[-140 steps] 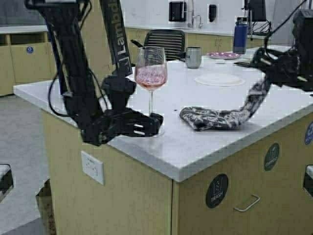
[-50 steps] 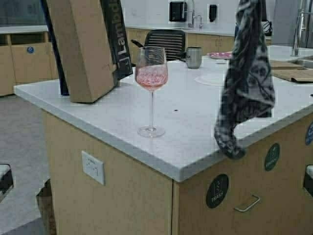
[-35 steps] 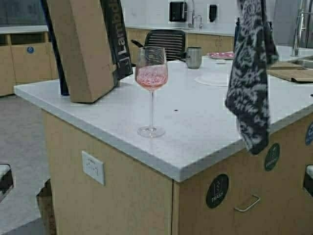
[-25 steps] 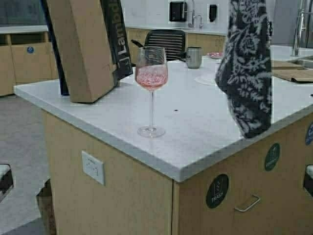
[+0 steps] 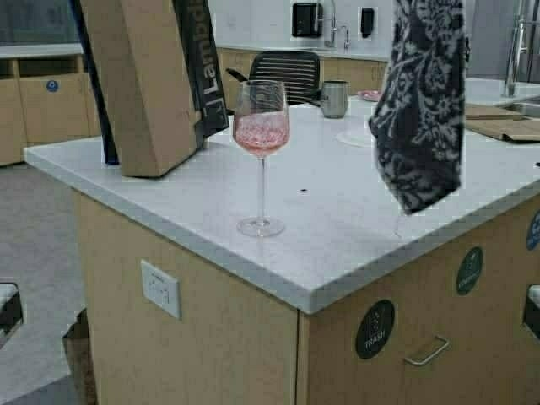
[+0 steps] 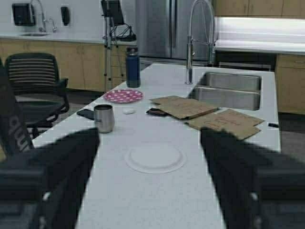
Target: Get the cloth and wipe up the spill under the wine glass
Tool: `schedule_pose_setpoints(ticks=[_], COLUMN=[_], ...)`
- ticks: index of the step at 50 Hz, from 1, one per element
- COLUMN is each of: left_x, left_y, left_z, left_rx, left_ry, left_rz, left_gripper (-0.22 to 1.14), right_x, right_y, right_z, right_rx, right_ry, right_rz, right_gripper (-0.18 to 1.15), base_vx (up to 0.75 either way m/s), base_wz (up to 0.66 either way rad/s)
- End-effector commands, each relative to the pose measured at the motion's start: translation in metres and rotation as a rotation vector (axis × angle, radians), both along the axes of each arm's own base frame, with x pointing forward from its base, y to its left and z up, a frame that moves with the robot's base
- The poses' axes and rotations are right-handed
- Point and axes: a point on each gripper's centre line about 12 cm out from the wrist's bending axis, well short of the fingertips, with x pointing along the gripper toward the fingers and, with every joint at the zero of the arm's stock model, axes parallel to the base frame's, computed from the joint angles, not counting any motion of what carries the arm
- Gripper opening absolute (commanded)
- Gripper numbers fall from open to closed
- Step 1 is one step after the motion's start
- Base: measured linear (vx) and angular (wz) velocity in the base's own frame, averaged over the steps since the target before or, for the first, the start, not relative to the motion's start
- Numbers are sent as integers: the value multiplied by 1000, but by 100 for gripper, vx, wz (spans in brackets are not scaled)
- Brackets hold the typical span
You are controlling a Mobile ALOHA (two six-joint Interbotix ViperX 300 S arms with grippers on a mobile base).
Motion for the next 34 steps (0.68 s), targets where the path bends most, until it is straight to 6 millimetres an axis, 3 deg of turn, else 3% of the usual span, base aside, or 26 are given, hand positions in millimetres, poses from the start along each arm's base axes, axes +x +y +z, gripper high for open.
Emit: schedule_pose_setpoints(ticks=[1,11,34], left_x=[-3,-8,-6], left_y=[7,10,15], left_z=[8,14,4], left_rx=[-31,-55,-52], left_ry=[-39,-60,-55], left_rz=[15,13,30], left_gripper=[97,97,97], right_x=[-3,-3,-3], right_y=[0,0,0], right_z=[10,9,-1], right_rx=[7,9,-4], right_ry=[-36,-39,-30], right_rz=[3,4,6], right_gripper=[6,6,6], base_vx=[0,0,0], base_wz=[0,0,0])
